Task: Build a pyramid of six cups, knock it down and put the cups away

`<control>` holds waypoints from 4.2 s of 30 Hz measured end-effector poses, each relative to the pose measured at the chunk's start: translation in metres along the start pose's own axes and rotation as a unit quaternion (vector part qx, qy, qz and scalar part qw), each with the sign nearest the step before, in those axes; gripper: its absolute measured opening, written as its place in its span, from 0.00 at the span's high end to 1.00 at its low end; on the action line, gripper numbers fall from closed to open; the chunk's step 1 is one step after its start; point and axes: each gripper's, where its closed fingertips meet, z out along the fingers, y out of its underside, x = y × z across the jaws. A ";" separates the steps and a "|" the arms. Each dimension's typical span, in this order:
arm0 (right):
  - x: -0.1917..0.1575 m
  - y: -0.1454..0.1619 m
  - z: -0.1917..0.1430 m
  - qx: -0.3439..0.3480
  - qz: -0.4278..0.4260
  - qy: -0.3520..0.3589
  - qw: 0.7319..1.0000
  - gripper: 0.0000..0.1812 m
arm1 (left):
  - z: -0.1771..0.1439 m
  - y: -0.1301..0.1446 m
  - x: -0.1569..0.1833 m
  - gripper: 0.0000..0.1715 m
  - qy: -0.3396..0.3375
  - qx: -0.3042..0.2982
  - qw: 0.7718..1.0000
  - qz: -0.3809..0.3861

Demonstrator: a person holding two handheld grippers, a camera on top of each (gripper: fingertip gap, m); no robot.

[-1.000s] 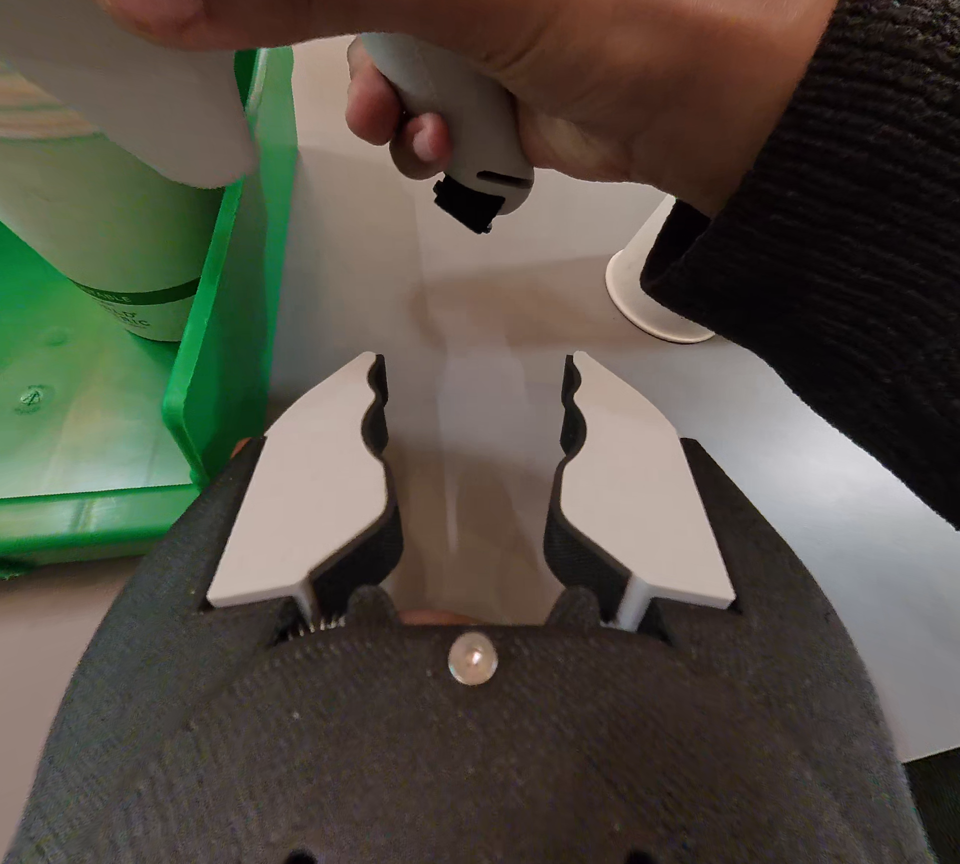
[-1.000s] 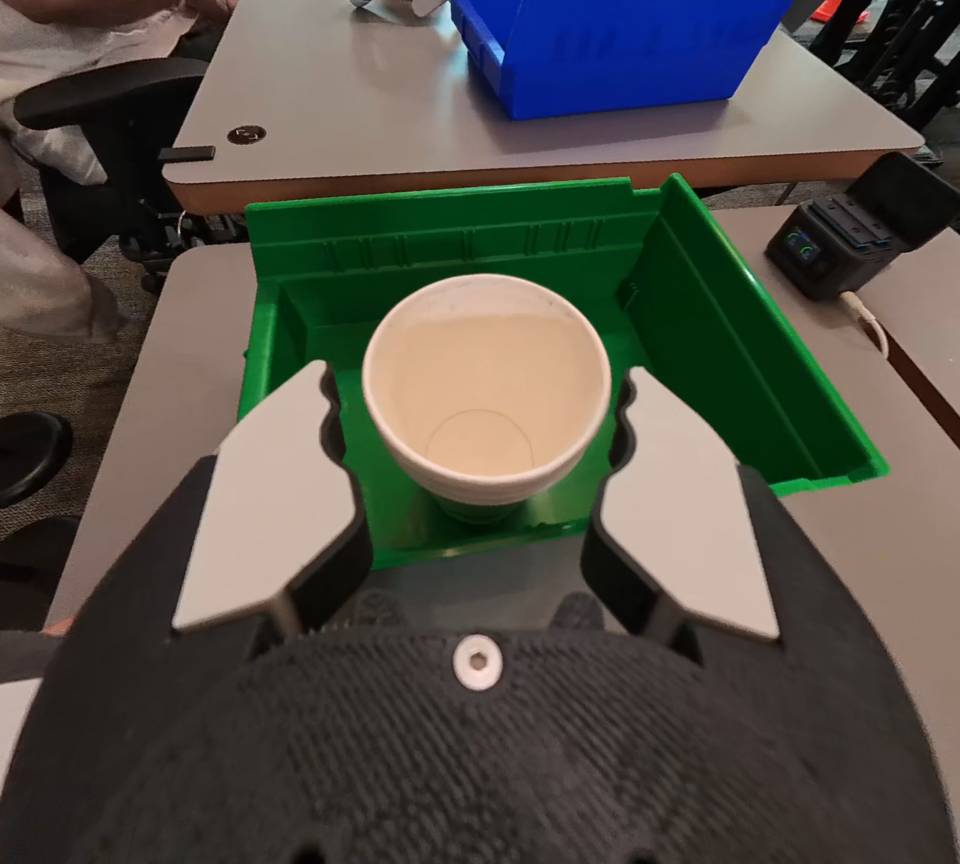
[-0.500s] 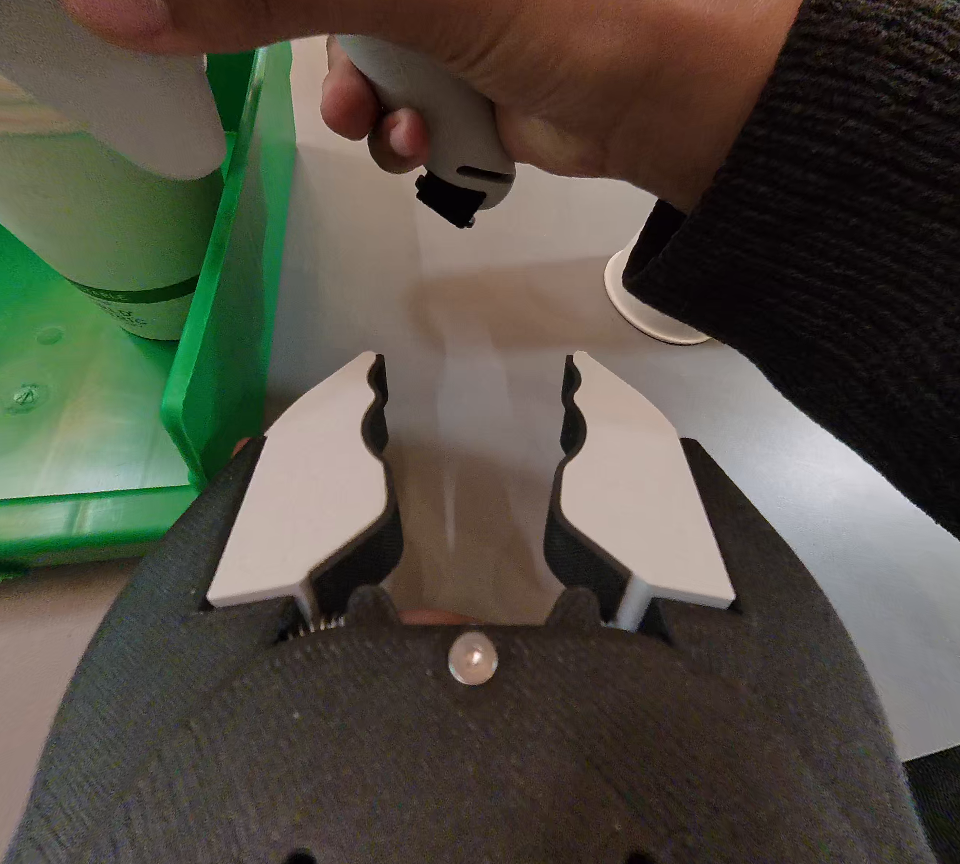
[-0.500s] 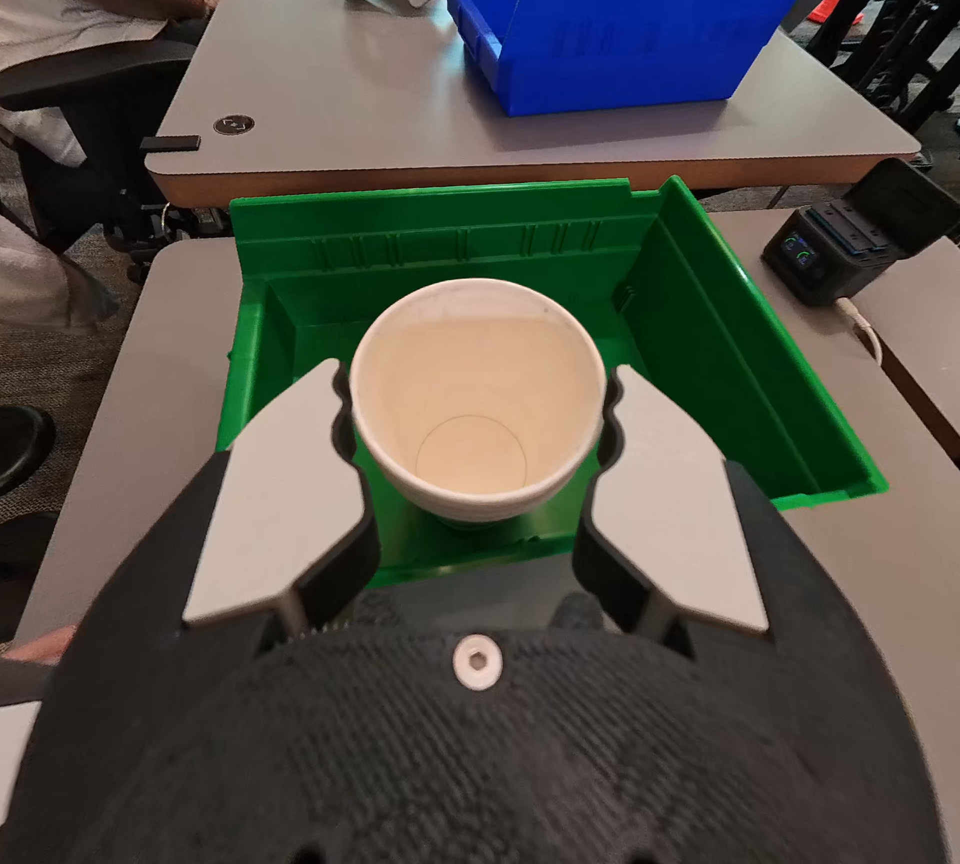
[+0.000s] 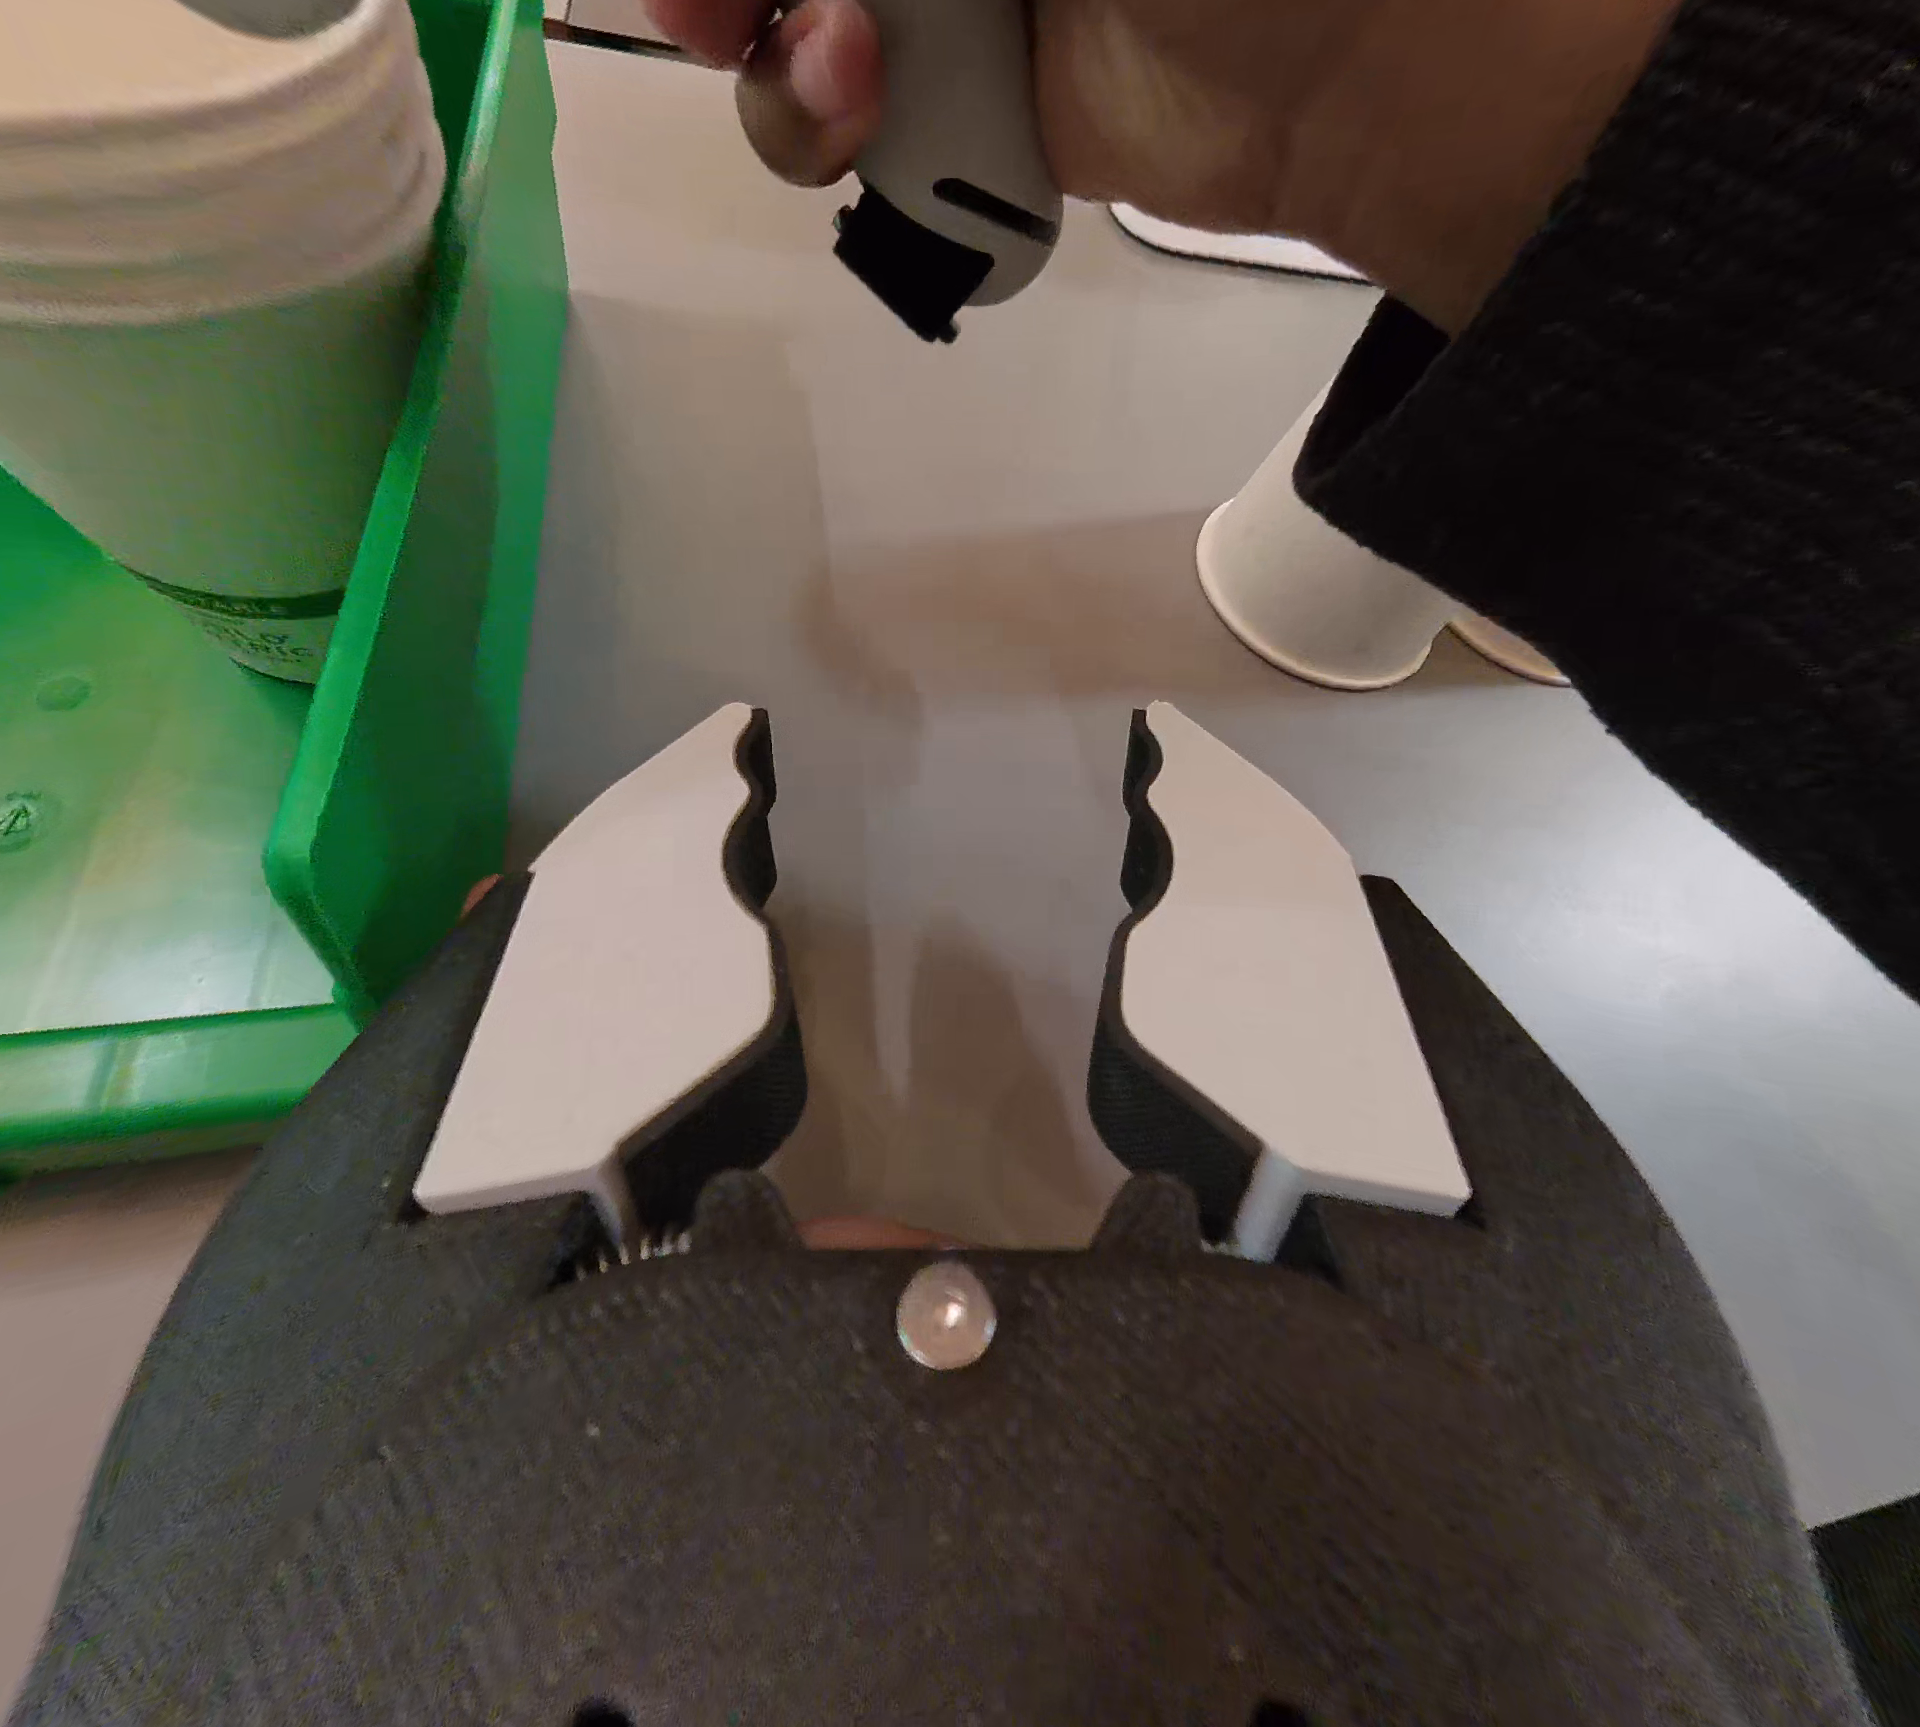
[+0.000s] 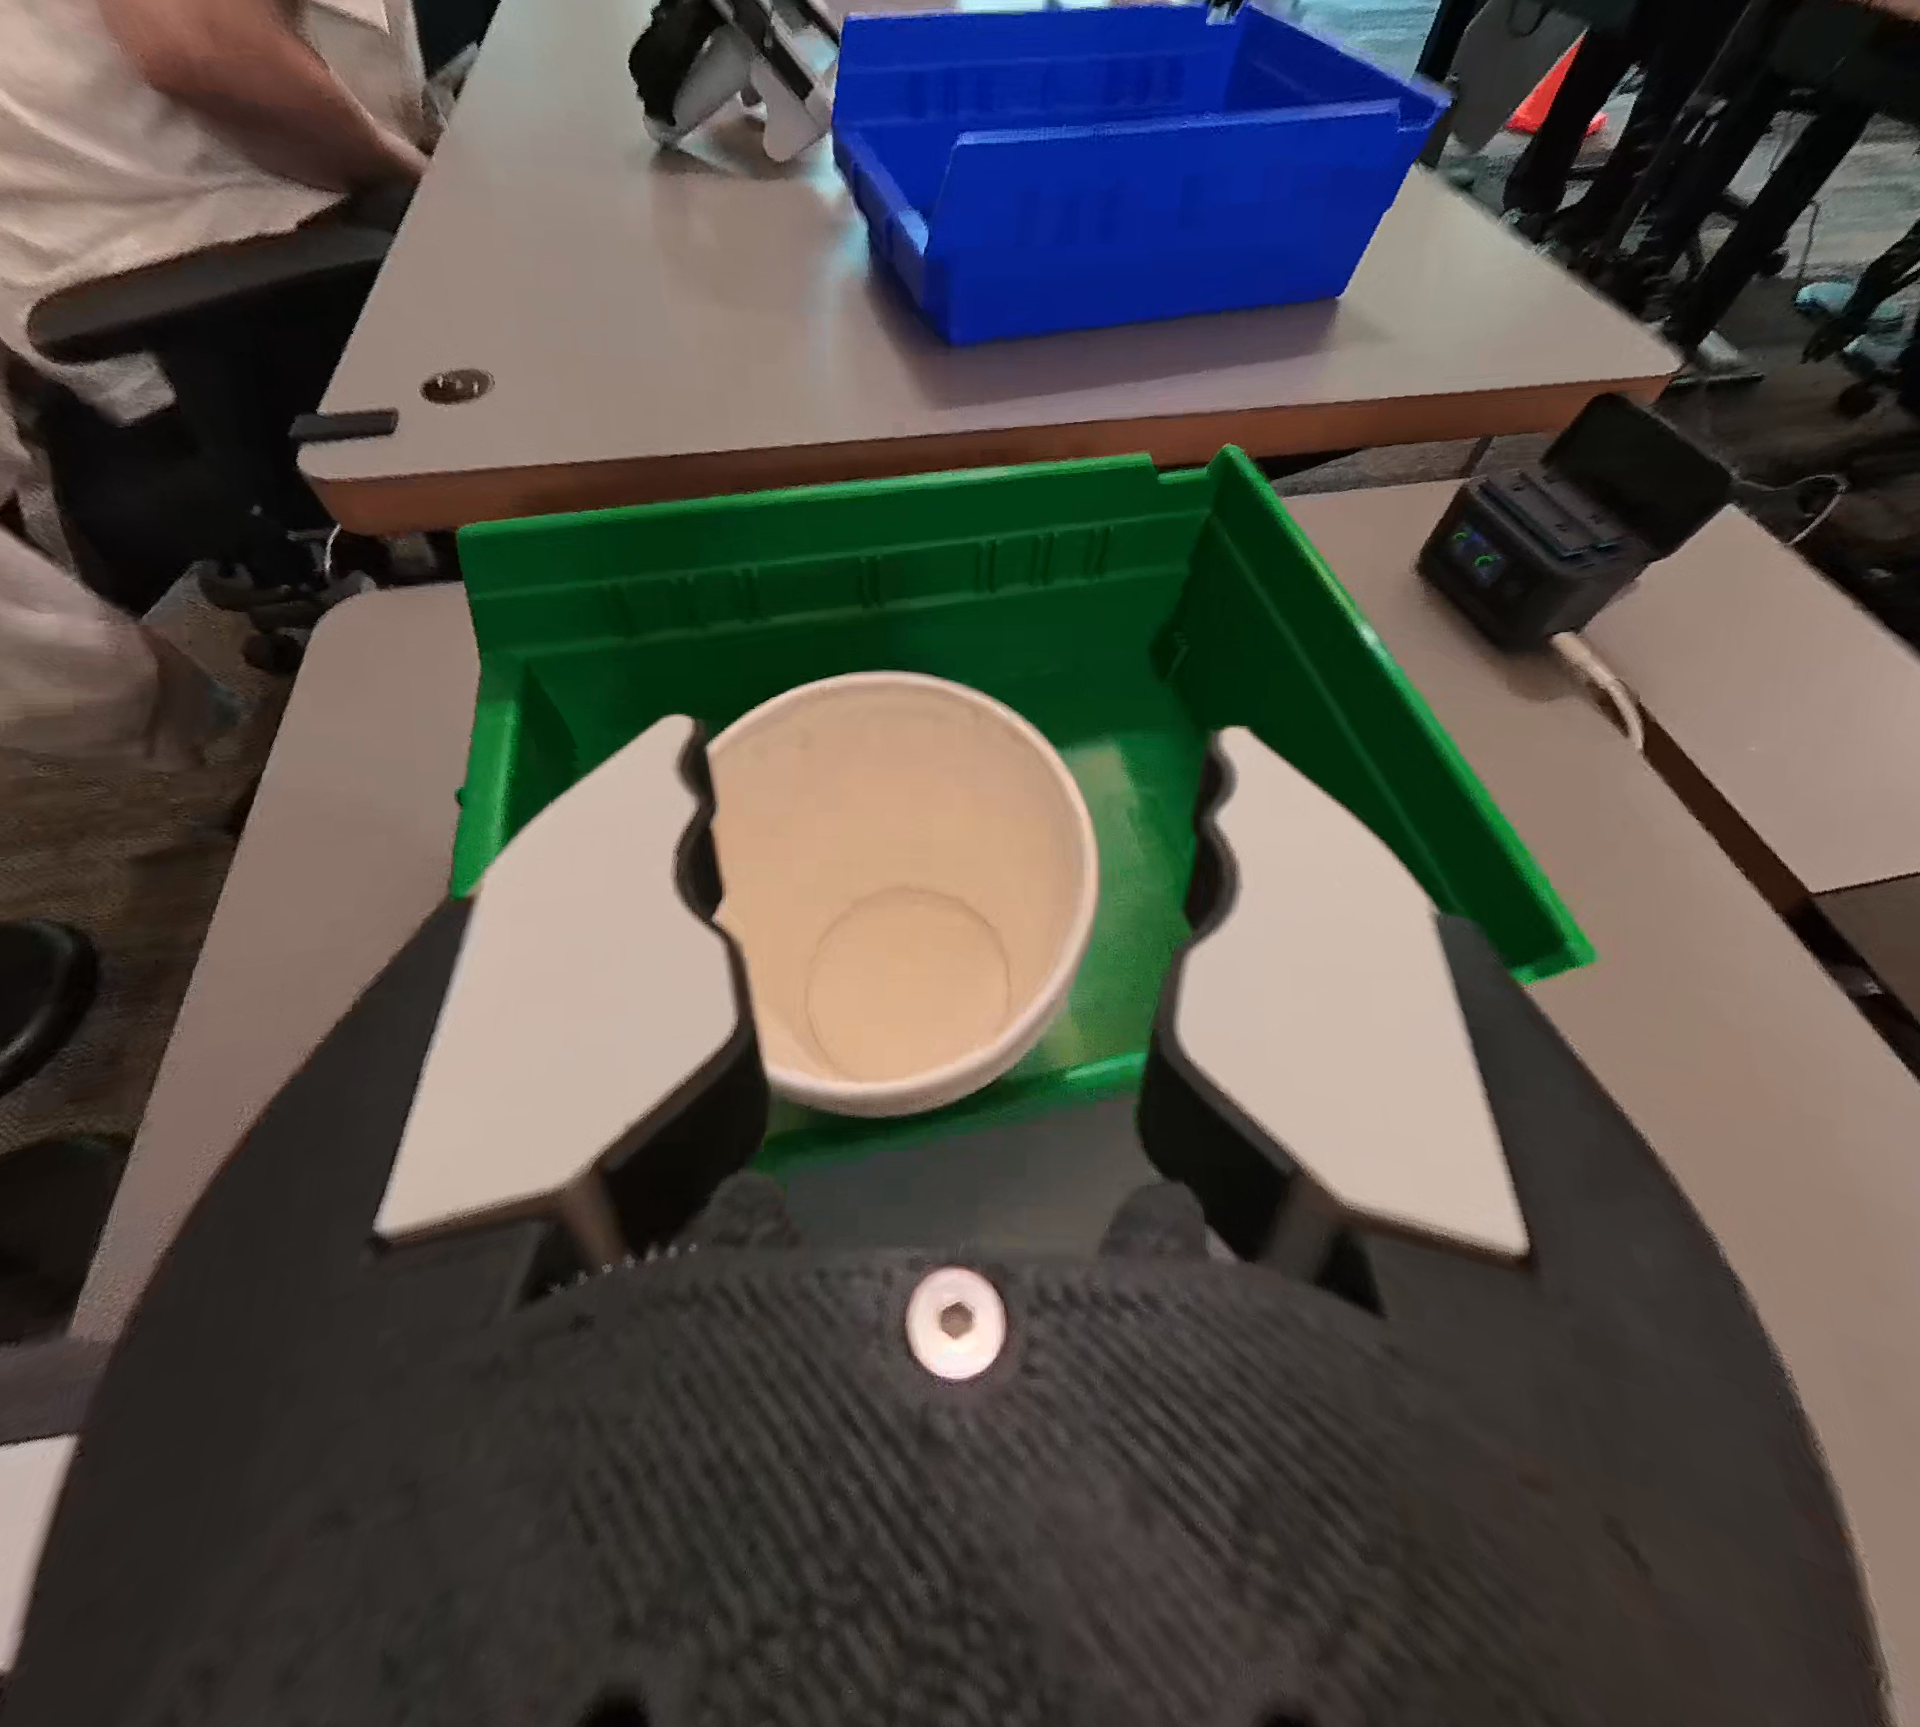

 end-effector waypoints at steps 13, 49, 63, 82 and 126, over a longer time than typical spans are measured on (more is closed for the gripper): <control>-0.008 0.031 0.015 -0.050 -0.009 -0.021 0.998 0.46 | 0.005 -0.001 0.005 0.61 0.008 -0.004 1.000 0.005; -0.004 0.023 -0.002 -0.060 0.004 -0.035 0.998 0.38 | 0.010 -0.001 0.009 0.61 0.013 -0.007 1.000 0.008; -0.001 0.028 0.018 -0.065 -0.029 -0.026 0.997 0.50 | 0.010 -0.001 0.008 0.62 0.014 -0.007 1.000 0.006; 0.013 0.026 0.021 -0.089 0.021 -0.037 0.995 0.37 | 0.011 -0.001 0.009 0.61 0.013 -0.009 1.000 0.008; 0.012 0.004 0.012 -0.049 -0.041 -0.008 0.998 0.57 | 0.012 0.002 0.008 0.62 0.012 -0.016 1.000 0.005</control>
